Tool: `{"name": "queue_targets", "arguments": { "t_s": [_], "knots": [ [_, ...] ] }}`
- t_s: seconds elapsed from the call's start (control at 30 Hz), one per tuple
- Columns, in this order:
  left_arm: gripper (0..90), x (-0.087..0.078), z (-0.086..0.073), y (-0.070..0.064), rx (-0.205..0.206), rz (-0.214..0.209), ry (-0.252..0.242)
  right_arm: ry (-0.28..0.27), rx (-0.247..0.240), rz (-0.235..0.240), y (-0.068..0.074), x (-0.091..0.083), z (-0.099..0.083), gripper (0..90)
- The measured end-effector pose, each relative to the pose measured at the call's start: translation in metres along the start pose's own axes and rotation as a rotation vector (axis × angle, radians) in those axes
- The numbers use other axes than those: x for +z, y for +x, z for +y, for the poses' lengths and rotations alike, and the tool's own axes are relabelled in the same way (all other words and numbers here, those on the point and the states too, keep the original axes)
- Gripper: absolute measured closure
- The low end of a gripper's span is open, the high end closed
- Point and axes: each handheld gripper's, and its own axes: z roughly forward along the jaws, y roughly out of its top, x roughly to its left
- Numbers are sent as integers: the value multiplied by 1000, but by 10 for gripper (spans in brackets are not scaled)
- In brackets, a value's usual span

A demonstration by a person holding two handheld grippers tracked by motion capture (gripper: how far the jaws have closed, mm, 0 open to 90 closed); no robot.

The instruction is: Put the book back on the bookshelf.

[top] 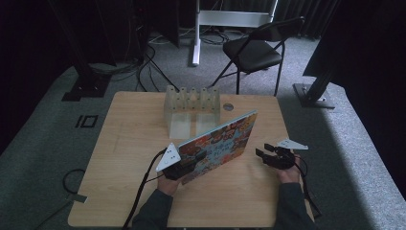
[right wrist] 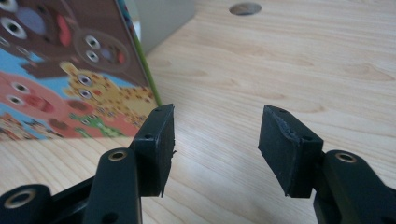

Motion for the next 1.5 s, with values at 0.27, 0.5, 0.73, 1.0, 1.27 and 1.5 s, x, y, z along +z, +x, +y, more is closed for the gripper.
{"name": "queue_targets", "arguments": {
  "t_s": [0.27, 0.5, 0.73, 1.0, 1.27, 1.5],
  "knots": [
    [703, 3, -8, 0, -12, -3, 8, 37, -11, -22, -2, 6, -5, 448],
    [693, 6, -16, -1, -20, -6, 14, 64, -18, -39, -4, 10, -9, 440],
    [691, 8, -23, 0, -37, -18, 25, 85, -29, -48, -4, 13, -11, 439],
    [689, 12, -30, -1, -56, -38, 29, 90, -22, -49, -6, 14, -14, 439],
    [730, 14, -31, -2, -58, -44, 31, 97, -24, -48, -5, 15, -14, 439],
    [708, 17, -34, 0, -75, -58, 35, 115, -32, -52, -6, 17, -15, 437]
  ]
}}
